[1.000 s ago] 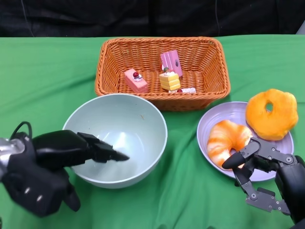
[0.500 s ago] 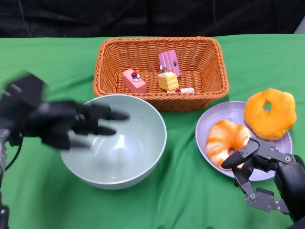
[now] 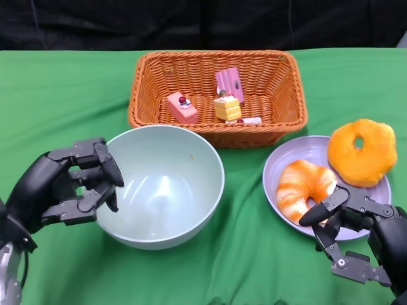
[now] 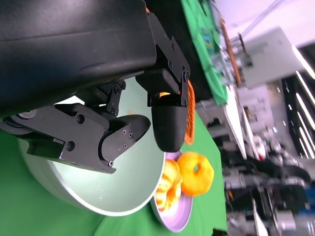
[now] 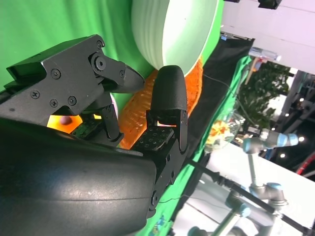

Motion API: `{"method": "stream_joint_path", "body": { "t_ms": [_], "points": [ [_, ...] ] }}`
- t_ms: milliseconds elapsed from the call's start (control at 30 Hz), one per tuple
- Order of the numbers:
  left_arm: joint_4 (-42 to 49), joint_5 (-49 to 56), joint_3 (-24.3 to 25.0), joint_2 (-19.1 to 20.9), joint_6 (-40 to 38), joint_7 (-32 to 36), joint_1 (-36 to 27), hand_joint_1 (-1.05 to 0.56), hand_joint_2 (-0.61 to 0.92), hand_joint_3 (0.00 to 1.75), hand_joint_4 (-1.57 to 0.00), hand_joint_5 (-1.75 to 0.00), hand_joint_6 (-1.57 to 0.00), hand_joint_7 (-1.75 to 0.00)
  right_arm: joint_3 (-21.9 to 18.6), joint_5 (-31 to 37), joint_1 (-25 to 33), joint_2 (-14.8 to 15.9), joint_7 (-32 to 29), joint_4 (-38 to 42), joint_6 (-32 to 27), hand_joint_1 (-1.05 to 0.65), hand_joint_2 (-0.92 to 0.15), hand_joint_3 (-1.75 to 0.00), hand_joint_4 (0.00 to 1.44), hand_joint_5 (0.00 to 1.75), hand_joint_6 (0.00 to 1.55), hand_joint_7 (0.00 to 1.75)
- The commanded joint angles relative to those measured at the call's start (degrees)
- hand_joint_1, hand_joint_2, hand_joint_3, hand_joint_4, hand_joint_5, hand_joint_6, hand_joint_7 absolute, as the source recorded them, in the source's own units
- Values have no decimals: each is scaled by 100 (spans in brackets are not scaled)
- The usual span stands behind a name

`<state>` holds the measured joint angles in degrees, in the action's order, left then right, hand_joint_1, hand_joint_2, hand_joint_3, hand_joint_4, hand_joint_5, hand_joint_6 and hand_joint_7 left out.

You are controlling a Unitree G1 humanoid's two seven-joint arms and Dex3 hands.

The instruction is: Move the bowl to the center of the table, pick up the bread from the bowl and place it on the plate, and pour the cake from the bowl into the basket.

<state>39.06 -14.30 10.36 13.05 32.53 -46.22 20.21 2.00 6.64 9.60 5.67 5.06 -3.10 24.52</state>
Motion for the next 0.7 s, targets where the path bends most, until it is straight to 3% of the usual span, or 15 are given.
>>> {"method": "stream_joint_path", "body": {
  "t_ms": [33,267,467,700],
  "points": [
    [374,-107,20,57,397,-179,205,-4,63,106,-78,-173,-72,-150,-8,-89,34,89,72,-61,-56,-5,-65,-83,77,150,76,117],
    [808,-149,-47,42,882,-364,330,-4,54,119,-80,-171,-73,-150,62,-151,90,99,243,-6,-8,-5,-65,-81,77,151,75,118],
    [918,-41,-123,58,1045,-294,365,-8,56,114,-79,-171,-73,-149,25,-116,46,101,220,1,-9,-3,-64,-84,78,148,76,117],
    [1045,-31,-150,66,1147,-323,419,-4,53,121,-80,-169,-74,-147,27,-160,34,103,255,11,-62,-5,-64,-84,78,148,76,118]
  ]
}}
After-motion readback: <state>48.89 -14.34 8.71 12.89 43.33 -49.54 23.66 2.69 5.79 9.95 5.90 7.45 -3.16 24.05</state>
